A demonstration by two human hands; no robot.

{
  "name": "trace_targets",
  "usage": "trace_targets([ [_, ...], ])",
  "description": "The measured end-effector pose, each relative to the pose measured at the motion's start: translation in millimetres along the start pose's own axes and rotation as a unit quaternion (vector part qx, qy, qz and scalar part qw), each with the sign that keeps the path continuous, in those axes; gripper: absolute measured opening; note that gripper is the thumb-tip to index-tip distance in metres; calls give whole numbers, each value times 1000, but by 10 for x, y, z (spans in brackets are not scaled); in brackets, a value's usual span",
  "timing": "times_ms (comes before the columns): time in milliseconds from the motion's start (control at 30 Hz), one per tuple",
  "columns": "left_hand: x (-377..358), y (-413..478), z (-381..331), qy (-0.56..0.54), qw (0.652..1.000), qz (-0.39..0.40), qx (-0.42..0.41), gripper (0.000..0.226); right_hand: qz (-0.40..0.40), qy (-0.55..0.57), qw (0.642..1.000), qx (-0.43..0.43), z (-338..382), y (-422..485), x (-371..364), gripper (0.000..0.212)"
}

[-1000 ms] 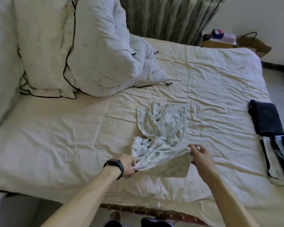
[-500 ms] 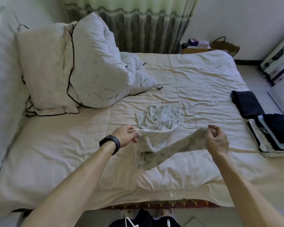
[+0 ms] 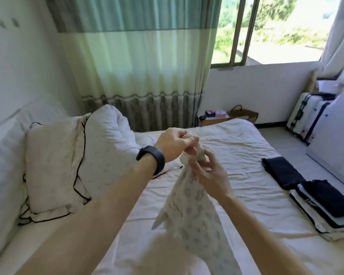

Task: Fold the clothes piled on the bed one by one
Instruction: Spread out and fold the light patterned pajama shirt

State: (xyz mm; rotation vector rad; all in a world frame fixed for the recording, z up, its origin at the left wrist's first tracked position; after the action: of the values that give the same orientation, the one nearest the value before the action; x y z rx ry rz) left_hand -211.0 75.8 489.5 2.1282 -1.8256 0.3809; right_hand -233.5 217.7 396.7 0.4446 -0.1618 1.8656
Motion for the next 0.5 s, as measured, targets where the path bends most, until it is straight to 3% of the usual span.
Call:
trace_targets([
  [33, 103, 56, -276, -13, 1000, -11, -21, 30, -32, 5, 999, 25, 272, 138, 145, 9],
  [100, 322, 122, -773, -44, 997, -30, -61, 25, -62, 39, 996, 60, 784, 366, 387, 15],
  [233, 739, 133, -1248, -75, 992, -54, -85, 29, -39, 97, 991, 84, 1487, 657, 683, 24],
  [367, 1034, 120, -1073, -72, 991, -95, -65, 15, 45, 115, 991, 57, 1789, 809, 753, 30],
  [500, 897, 174, -821, -29, 999, -33, -24, 43, 143, 148, 978, 8, 1812, 824, 576, 30],
])
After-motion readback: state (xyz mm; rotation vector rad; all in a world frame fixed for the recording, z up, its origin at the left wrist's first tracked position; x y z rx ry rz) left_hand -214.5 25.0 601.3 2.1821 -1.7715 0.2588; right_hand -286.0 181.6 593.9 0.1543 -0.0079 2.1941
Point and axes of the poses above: each hand's wrist, its own y-axis towards the middle knuckle, its own x-axis out of the back of the hand, z = x × y, the point moved 9 cm from there along y, towards the middle knuckle, and after that the axes turned 4 degrees about -y, right-handed, at the moved point
